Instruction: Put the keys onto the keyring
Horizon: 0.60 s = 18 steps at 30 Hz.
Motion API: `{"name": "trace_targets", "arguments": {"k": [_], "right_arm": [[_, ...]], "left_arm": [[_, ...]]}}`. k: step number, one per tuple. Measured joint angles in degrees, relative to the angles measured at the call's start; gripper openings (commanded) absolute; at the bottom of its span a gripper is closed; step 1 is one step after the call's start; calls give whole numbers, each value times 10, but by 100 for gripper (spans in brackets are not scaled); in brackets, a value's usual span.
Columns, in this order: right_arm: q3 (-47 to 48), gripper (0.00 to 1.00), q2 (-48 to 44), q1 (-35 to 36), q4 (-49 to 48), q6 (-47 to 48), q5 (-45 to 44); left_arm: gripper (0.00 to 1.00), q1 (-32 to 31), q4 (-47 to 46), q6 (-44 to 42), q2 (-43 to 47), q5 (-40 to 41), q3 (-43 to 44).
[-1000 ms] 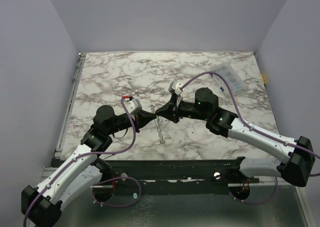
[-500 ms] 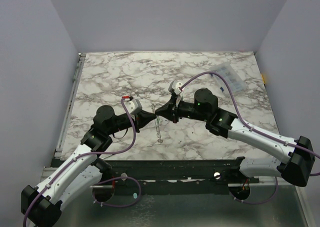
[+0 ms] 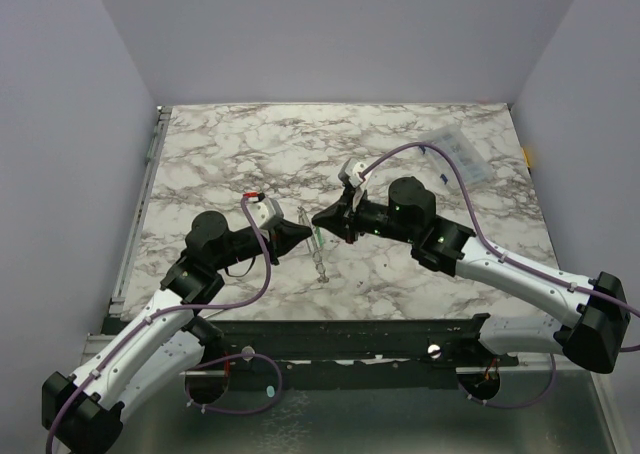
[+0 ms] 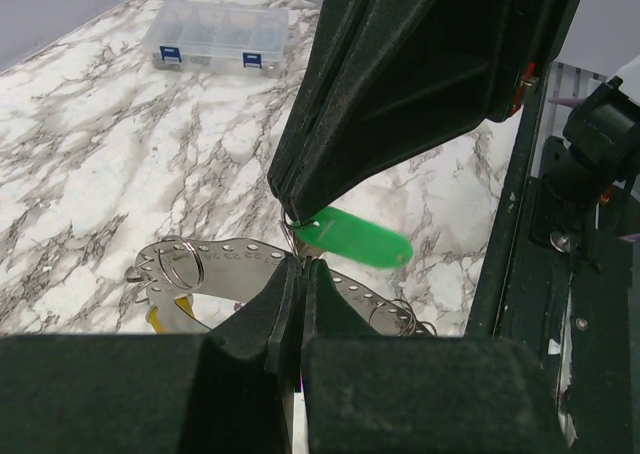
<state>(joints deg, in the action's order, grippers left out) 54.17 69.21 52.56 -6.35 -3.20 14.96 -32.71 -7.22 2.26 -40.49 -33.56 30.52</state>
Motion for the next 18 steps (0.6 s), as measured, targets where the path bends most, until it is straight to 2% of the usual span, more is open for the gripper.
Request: {"name": "trace_targets", "arguments": {"k": [10, 18], "right_arm": [[0, 1, 0, 0, 1, -4, -14], [0, 10, 0, 0, 4, -14, -16]], "left_arm": [[0, 0, 0, -2, 1, 2, 0], [0, 0, 1, -8, 9, 6, 0]]}}
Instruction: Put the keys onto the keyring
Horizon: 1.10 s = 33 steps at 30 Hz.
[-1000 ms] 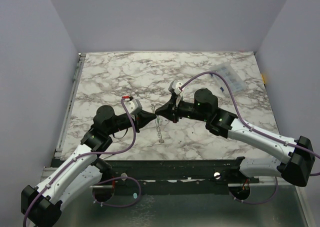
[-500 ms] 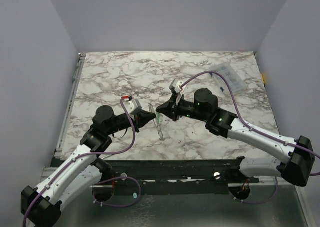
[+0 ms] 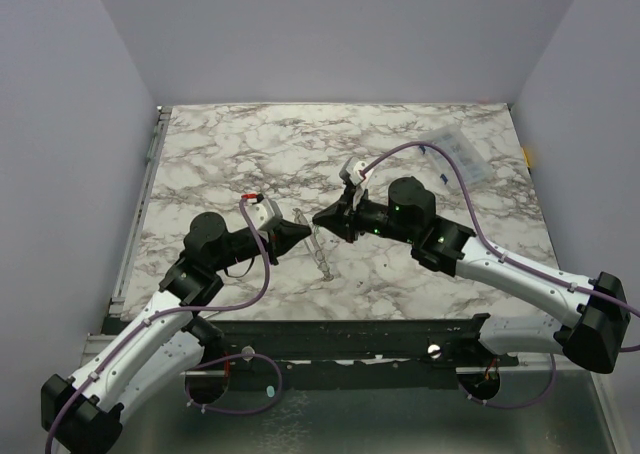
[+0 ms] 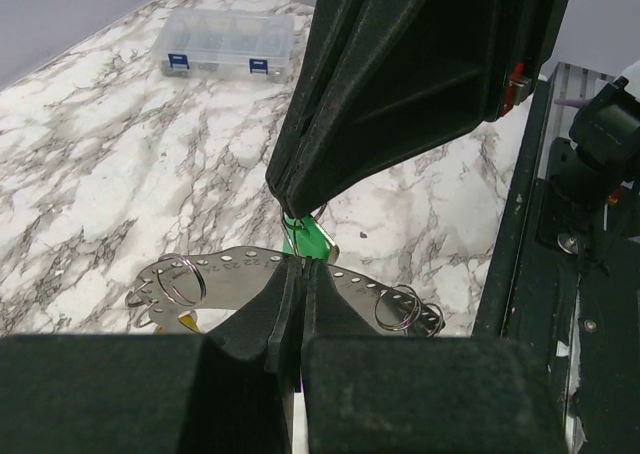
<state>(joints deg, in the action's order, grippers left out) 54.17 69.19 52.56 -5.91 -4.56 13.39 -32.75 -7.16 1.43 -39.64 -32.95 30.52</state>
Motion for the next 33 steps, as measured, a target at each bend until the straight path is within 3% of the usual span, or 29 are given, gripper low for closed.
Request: {"name": "trace_targets", "arguments": {"k": [9, 25, 33], "right_arm": [[0, 41, 0, -1, 2, -7, -2], [-48, 49, -89, -1, -29, 27, -36], [-96, 64, -119, -1, -43, 78, 14]], "left_arm": [[0, -3, 1, -2, 7, 0, 0], [0, -7, 0, -2, 9, -3, 0], [0, -10, 0, -2, 9, -12, 0]]}}
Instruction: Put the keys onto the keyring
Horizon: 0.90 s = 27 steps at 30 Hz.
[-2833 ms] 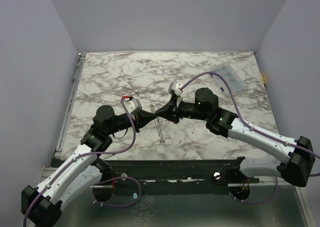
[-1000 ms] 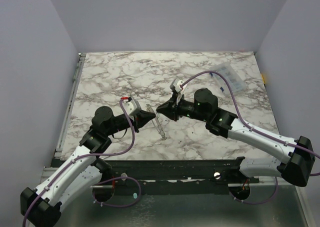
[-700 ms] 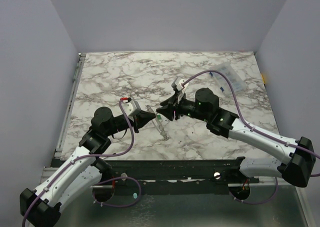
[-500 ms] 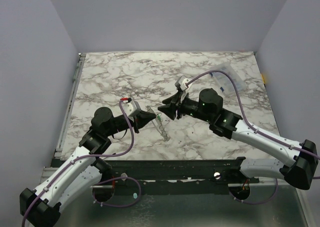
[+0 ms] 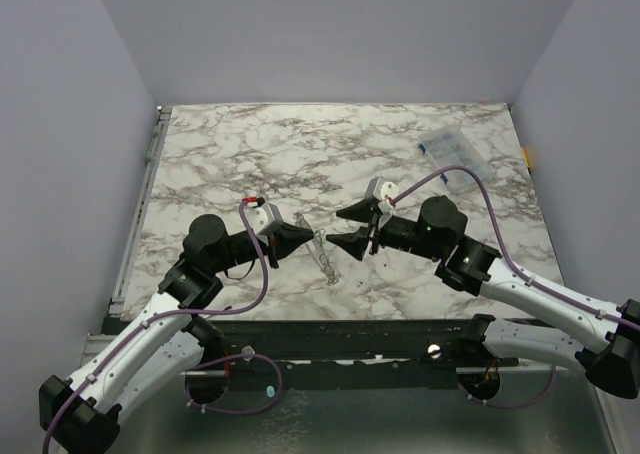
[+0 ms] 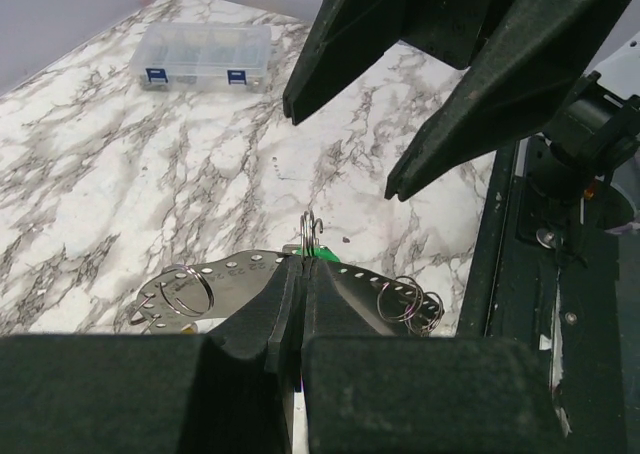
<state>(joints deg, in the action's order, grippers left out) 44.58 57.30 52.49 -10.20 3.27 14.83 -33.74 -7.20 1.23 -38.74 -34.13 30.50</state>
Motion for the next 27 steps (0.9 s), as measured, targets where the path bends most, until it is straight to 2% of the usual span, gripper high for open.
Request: {"name": "trace_targets", "arguments": {"k": [3, 8, 14, 20, 27], "right_arm": [[-1, 69, 0, 0, 0, 13, 43], [1, 70, 0, 0, 12, 26, 98], [13, 69, 1, 0, 43, 43, 115], [13, 60, 4, 0, 55, 59, 125], [14, 40, 24, 0, 66, 72, 150]], "left_arm": [[0, -2, -1, 0, 0, -7, 0], [0, -3, -5, 0, -1, -21, 0], [0, -9, -19, 1, -1, -51, -3], [0, -20, -45, 5, 2, -80, -18], [0, -28, -57, 7, 3, -96, -23]]}}
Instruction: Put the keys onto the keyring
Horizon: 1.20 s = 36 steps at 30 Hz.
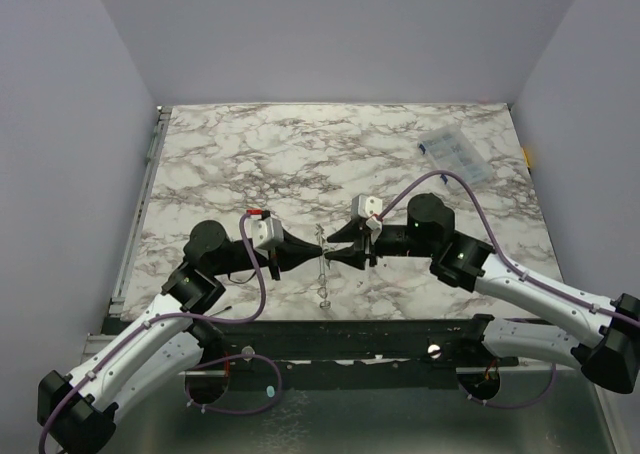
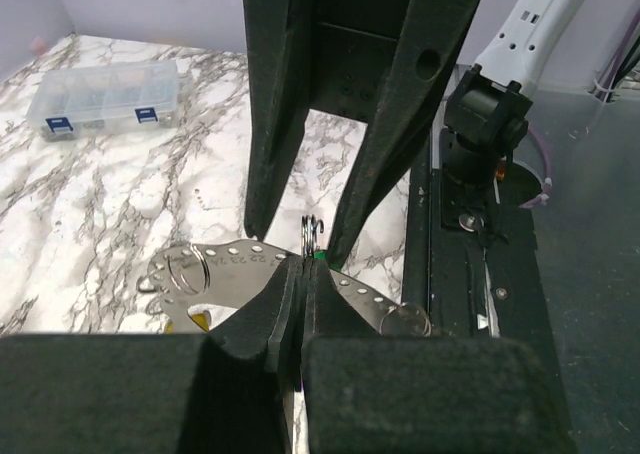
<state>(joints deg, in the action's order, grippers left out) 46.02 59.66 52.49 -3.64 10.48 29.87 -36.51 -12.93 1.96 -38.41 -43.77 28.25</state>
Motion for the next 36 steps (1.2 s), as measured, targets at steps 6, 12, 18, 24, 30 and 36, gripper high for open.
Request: {"name": "trace_targets", "arguments": {"k": [6, 12, 18, 24, 30, 36], "right_arm": [[2, 33, 9, 0, 3, 2, 12], [3, 29, 10, 0, 3, 2, 16], [3, 20, 10, 0, 3, 1, 26], [3, 19, 10, 0, 3, 1, 30], [4, 22, 10, 0, 3, 1, 31], [4, 13, 10, 0, 3, 1, 31]], "left_arm": [[0, -2, -8, 1, 3, -4, -1], [0, -3, -12, 2, 3, -4, -2], [0, -4, -13, 2, 3, -4, -3], [0, -4, -14, 2, 3, -4, -4], [0, -4, -16, 2, 3, -4, -5], [0, -4, -16, 2, 3, -4, -6]]}}
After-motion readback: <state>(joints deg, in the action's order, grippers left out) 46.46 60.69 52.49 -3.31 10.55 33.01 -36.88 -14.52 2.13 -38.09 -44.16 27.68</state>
